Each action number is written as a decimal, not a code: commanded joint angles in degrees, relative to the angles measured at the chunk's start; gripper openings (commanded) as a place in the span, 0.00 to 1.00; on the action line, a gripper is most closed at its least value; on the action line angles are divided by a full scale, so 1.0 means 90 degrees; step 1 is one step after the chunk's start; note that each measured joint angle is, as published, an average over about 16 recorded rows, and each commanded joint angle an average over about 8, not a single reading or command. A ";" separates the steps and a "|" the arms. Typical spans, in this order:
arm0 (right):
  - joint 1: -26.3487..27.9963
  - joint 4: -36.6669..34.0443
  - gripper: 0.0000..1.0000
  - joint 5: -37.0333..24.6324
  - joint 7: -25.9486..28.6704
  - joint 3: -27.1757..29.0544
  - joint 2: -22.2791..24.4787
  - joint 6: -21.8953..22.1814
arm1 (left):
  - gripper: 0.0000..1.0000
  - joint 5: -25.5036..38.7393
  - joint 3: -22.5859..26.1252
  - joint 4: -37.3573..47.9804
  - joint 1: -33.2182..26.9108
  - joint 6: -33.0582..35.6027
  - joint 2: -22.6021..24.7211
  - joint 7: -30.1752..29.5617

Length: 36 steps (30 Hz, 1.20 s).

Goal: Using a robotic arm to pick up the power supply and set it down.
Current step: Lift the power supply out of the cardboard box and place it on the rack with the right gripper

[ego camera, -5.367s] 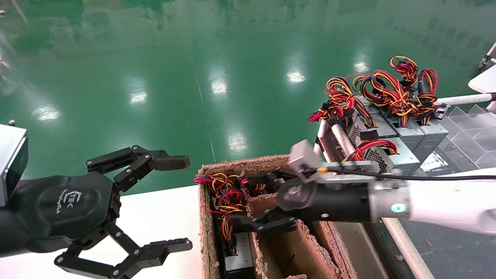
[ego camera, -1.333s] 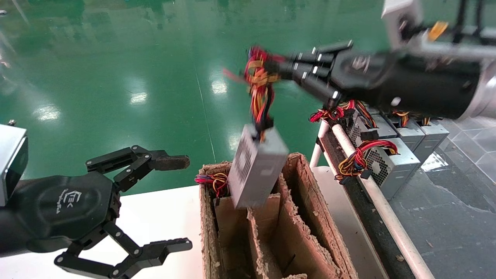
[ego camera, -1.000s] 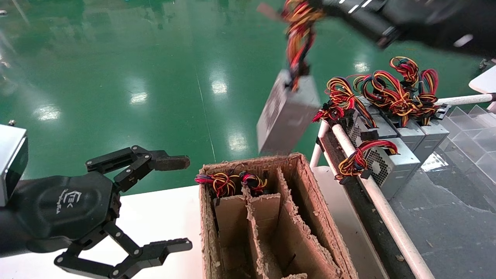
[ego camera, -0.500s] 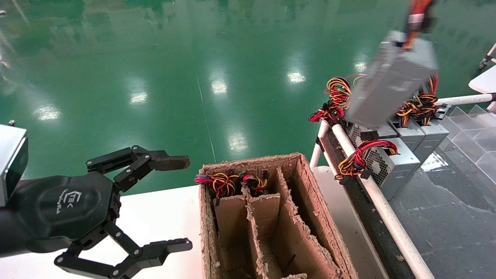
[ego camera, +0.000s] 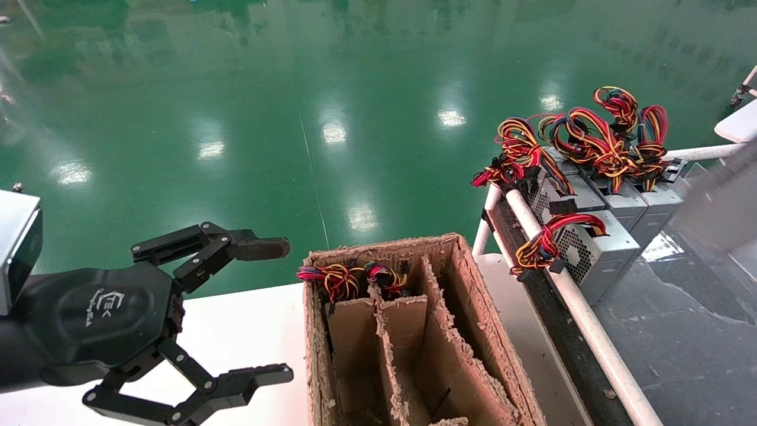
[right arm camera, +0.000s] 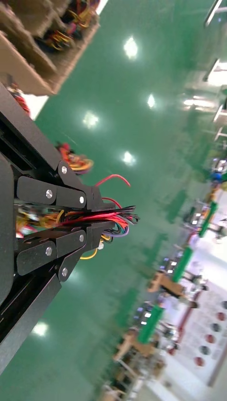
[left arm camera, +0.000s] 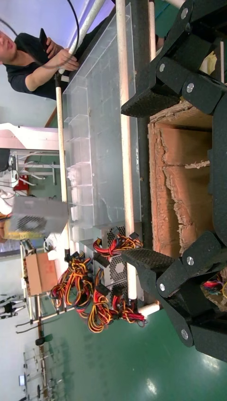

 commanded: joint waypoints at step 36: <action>-0.3796 0.0150 0.00 0.2835 -0.1739 -0.0696 0.0246 0.1993 | 1.00 -0.0002 0.0003 0.0000 -0.0001 -0.0001 -0.0001 0.0001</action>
